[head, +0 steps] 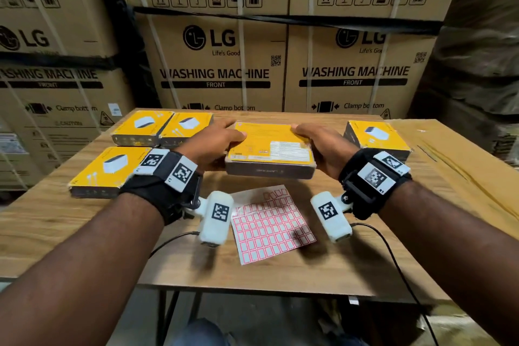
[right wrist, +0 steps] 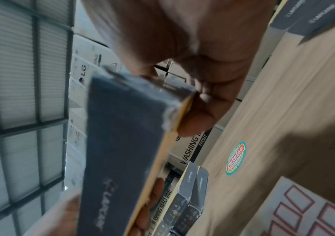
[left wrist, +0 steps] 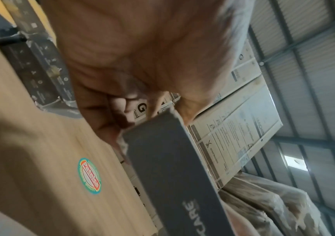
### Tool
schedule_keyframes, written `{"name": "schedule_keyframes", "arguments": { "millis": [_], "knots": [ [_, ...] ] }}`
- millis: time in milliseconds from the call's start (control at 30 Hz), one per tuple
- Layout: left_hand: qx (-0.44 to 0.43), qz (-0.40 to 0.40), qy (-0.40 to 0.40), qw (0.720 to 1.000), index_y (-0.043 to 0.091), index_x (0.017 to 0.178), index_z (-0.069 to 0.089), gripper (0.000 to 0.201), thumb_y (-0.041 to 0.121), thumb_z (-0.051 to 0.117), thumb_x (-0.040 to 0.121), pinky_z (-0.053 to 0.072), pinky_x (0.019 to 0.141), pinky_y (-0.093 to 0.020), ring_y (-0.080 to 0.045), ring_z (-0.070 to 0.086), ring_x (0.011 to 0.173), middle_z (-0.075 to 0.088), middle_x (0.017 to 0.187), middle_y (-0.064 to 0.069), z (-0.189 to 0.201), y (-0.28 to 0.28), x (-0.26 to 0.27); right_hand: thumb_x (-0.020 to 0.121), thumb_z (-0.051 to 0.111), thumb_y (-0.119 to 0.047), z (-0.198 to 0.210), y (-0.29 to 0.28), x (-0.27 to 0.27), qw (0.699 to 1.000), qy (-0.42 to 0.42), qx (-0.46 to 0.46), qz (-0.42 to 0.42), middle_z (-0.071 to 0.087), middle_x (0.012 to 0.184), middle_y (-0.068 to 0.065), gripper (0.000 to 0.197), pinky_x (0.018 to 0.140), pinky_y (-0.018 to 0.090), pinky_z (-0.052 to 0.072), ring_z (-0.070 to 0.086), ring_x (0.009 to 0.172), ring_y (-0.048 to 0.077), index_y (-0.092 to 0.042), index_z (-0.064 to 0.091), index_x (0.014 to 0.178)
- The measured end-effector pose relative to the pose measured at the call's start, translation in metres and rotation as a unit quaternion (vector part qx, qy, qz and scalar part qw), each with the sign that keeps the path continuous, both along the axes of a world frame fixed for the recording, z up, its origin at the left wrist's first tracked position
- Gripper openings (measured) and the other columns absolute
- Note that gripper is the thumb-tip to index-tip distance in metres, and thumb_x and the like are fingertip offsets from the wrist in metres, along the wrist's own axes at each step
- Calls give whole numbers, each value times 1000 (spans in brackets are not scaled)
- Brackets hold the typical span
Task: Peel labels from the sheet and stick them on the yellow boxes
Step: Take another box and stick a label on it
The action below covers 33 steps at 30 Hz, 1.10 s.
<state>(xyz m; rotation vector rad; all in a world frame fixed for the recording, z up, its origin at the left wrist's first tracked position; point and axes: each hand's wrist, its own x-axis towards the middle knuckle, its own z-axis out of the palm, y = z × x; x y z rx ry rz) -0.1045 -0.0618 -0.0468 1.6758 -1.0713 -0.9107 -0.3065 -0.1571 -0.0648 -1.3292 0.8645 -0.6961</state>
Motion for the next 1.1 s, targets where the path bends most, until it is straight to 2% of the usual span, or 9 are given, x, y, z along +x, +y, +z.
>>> {"name": "schedule_keyframes", "arguments": {
  "millis": [67,200,267,367,467,633,733,867,1100],
  "knots": [
    [3,3,26,1000,25,142,41,61,27,63,84,43,65,-31,-18,49,74,47,89,-6,-1,-1,0,98,53,-28,2,0,-2,999,-6,32,-14,67,95,12,18,66,28,54,67,82,23,-14,60,107],
    [-29,89,87,992,8,112,42,25,14,55,92,35,37,-19,-20,44,40,43,73,-13,-6,0,-1,95,56,-26,3,-1,-2,1000,18,6,-22,59,91,8,17,70,35,54,59,72,20,-14,60,107],
    [-45,125,133,982,1,118,45,35,16,59,89,46,38,-24,-21,55,48,52,79,-16,-10,-2,-3,91,63,-26,0,-1,-1,999,43,-27,-11,54,97,8,18,72,38,54,56,81,22,-12,62,103],
    [-58,134,173,974,9,101,53,10,16,55,95,54,42,-27,-15,63,57,51,81,-8,-13,0,-12,88,70,-27,-3,3,6,998,49,-44,17,58,93,6,24,74,39,54,57,83,23,-11,57,101],
    [-48,112,213,969,12,87,53,10,14,53,97,60,51,-31,-24,66,80,55,86,-9,-15,3,-22,68,84,-37,-7,4,14,996,67,-52,26,64,109,11,59,80,39,55,62,95,25,-10,52,109],
    [-36,84,234,968,9,105,54,11,18,53,99,61,62,-34,-27,68,88,63,95,-12,-21,6,-29,69,88,-14,-15,10,19,990,95,-99,39,59,118,11,74,92,38,56,64,104,24,-15,45,129],
    [13,69,143,987,15,108,61,26,38,55,97,61,75,-38,-26,72,91,71,102,-7,-27,9,-27,70,86,-10,-22,8,20,974,145,-171,17,61,115,7,61,81,31,58,64,97,18,-19,55,121],
    [24,64,-135,988,10,91,67,52,58,48,93,53,76,-39,-24,65,77,64,79,-6,-36,8,-17,75,82,-8,-29,5,24,971,167,-174,3,65,109,5,46,72,26,58,66,94,15,-21,60,113],
    [95,28,-225,969,19,97,67,54,67,55,75,53,80,-36,-18,65,86,71,97,-1,-49,9,-4,70,84,-4,-37,-2,26,944,233,-232,-1,60,114,0,44,87,41,58,61,105,21,-24,63,103]
  ]
}}
